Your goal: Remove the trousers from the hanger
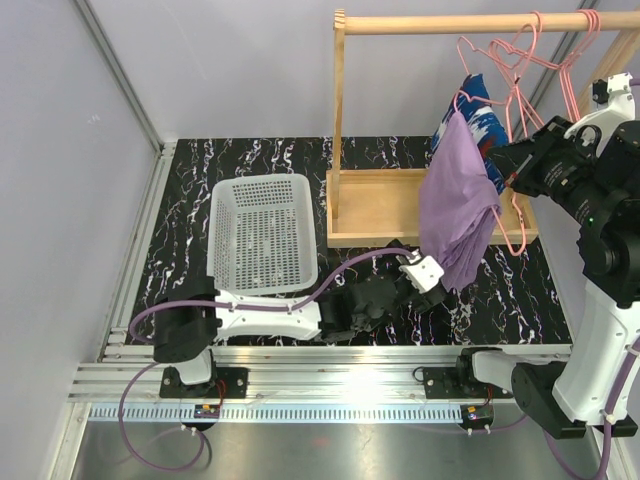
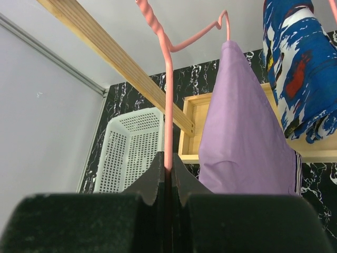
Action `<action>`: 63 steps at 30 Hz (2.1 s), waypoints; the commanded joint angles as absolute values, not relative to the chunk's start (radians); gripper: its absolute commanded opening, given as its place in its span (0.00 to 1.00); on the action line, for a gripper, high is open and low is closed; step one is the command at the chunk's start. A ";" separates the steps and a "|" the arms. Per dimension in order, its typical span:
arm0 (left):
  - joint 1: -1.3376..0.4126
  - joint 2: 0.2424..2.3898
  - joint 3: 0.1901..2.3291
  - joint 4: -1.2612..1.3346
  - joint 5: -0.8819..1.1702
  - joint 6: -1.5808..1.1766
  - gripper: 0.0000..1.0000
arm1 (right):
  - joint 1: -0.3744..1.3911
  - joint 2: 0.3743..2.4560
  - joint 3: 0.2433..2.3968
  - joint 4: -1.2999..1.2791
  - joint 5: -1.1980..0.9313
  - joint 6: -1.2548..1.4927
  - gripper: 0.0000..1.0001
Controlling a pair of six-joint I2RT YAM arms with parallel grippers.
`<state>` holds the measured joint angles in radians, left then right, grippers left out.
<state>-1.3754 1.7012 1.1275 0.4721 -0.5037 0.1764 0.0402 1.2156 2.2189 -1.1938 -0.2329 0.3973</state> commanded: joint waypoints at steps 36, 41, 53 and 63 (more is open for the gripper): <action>-1.361 1.815 1.499 0.724 -0.669 0.293 0.93 | 0.046 1.069 1.985 -0.942 -0.310 0.460 0.00; -1.362 1.804 1.502 0.707 -0.664 0.295 0.94 | 0.045 1.065 1.970 -0.956 -0.290 0.436 0.00; -1.359 1.858 1.607 0.644 -0.649 0.325 0.77 | 0.046 1.034 1.901 -0.939 -0.334 0.423 0.00; -1.359 1.836 1.609 0.664 -0.695 0.288 0.19 | 0.044 1.026 1.869 -0.936 -0.351 0.408 0.00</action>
<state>-1.3651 1.8618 1.5703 0.5938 -0.6567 0.3077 0.0402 1.0542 1.8729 -1.0798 -0.3088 0.4294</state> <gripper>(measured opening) 0.252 0.039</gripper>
